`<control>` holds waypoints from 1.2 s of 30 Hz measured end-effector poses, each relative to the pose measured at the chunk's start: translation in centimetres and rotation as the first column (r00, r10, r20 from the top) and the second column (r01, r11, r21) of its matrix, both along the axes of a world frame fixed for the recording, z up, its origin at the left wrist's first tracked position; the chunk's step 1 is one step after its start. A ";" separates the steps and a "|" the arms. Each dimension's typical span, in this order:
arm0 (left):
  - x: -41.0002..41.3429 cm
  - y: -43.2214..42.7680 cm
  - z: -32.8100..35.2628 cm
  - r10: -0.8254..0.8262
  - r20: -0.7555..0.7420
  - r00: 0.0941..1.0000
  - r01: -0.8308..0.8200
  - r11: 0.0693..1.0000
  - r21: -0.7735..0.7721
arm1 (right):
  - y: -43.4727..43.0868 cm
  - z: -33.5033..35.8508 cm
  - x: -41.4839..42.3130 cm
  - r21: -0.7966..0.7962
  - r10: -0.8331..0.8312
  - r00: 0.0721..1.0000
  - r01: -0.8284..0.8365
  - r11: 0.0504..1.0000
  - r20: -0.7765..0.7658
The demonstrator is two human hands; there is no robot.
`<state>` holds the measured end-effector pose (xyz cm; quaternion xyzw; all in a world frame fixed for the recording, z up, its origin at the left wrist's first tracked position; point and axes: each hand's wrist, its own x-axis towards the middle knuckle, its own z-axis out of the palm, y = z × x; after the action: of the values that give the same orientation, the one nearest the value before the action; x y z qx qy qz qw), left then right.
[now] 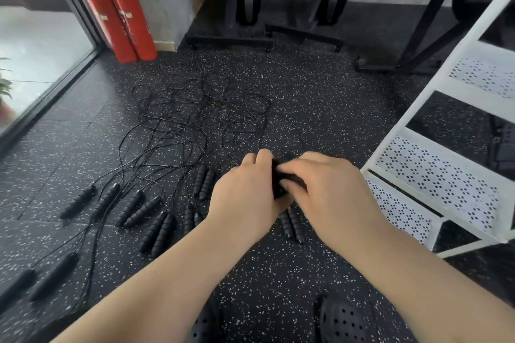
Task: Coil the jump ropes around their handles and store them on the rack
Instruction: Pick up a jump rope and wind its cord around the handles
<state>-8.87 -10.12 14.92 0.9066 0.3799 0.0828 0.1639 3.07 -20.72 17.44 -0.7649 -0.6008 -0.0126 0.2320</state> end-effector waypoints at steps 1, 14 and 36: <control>0.0 0.0 0.0 0.009 0.012 1.000 -0.009 1.000 -0.017 | 0.0 -0.2 -0.3 -0.001 0.010 1.000 -0.010 1.000 0.023; 0.3 1.2 0.7 0.247 0.366 0.897 -0.025 0.856 -0.517 | 0.0 0.3 0.6 0.040 -0.057 0.946 0.074 0.996 -0.320; 0.2 0.0 2.5 0.492 0.514 0.702 0.503 0.168 -0.848 | -0.1 2.0 -0.2 0.275 0.078 0.577 0.262 0.925 -0.813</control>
<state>-8.68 -10.12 17.40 0.4619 0.2368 0.1586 0.8399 2.84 -20.77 19.41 -0.6584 -0.3727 0.2141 0.6178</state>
